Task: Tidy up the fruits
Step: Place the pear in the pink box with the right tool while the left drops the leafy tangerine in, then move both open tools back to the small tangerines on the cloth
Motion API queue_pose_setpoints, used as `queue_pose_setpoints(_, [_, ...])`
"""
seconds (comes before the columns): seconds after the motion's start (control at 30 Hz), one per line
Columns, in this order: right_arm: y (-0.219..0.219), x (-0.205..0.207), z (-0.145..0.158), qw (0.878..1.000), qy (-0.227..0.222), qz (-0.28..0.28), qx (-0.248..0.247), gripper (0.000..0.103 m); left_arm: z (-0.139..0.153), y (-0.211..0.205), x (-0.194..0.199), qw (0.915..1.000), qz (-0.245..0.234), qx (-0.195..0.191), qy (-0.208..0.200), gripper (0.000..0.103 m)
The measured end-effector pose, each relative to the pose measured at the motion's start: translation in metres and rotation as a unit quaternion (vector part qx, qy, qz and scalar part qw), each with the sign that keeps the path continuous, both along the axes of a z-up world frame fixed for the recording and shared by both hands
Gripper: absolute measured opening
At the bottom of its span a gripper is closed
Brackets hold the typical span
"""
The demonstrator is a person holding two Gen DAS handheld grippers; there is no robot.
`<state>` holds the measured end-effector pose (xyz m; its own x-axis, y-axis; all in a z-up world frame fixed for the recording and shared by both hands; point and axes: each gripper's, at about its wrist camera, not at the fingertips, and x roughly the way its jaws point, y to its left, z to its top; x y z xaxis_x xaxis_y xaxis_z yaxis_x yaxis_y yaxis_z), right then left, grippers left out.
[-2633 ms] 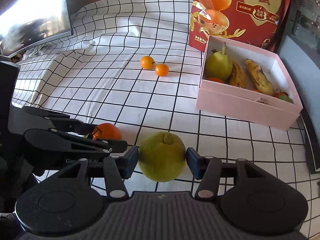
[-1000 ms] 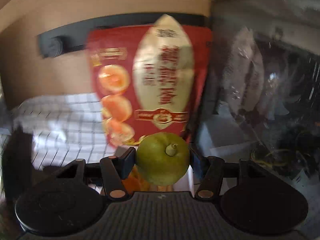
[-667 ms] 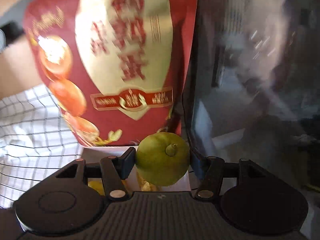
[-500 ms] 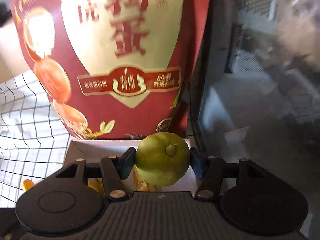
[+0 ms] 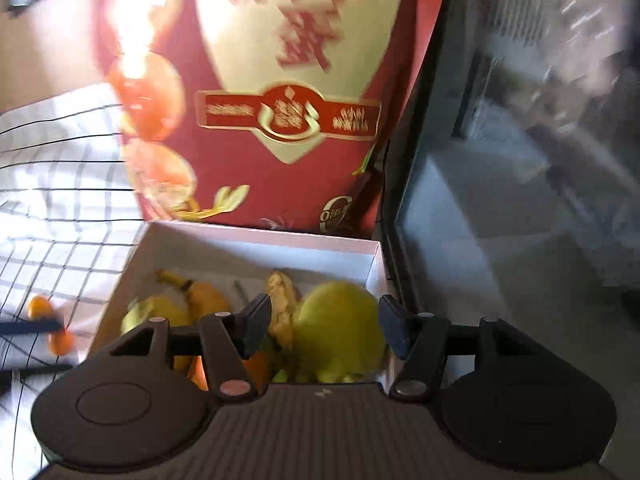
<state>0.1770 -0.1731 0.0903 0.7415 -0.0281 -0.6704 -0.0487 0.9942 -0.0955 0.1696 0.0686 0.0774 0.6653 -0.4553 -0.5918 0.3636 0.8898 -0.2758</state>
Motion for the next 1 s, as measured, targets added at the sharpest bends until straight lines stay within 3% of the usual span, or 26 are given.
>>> queue_pose_setpoints(0.1, [0.005,-0.03,0.006,1.0,-0.009,-0.017,0.006,0.062,-0.011,0.041,0.013,0.9961,0.083,0.007,0.027,0.037])
queue_pose_setpoints(0.2, [0.017,-0.06,0.011,0.999,-0.017,-0.023,0.016,0.062,-0.024,0.086,0.025,0.9851,0.163,-0.005,0.054,0.037])
queue_pose_setpoints(0.27, [0.025,-0.078,0.018,0.999,-0.027,-0.02,0.014,0.063,-0.031,0.109,0.032,0.9813,0.18,-0.021,0.064,0.037])
queue_pose_setpoints(0.4, [0.052,-0.111,0.021,0.999,-0.047,0.0,-0.013,0.068,-0.043,0.112,0.036,0.9878,0.13,0.016,0.083,0.037])
queue_pose_setpoints(0.53, [0.072,-0.128,0.014,0.999,-0.029,0.02,0.0,0.068,-0.048,0.088,0.032,0.9935,0.065,0.063,0.069,0.041])
queue_pose_setpoints(0.77, [0.11,-0.154,-0.009,0.999,0.006,0.047,-0.003,0.068,-0.055,0.053,0.031,0.9946,0.003,0.097,0.037,0.042])
queue_pose_setpoints(0.87, [0.117,-0.162,-0.017,0.999,0.025,0.049,0.0,0.068,-0.054,0.051,0.038,0.996,0.002,0.08,0.041,0.04])
queue_pose_setpoints(0.93, [0.122,-0.167,-0.02,0.998,0.034,0.054,-0.006,0.068,-0.055,0.049,0.042,0.9965,0.002,0.073,0.041,0.036])
queue_pose_setpoints(1.0, [0.126,-0.172,-0.022,0.997,0.037,0.059,-0.017,0.068,-0.055,0.051,0.043,0.9964,0.008,0.071,0.046,0.017])
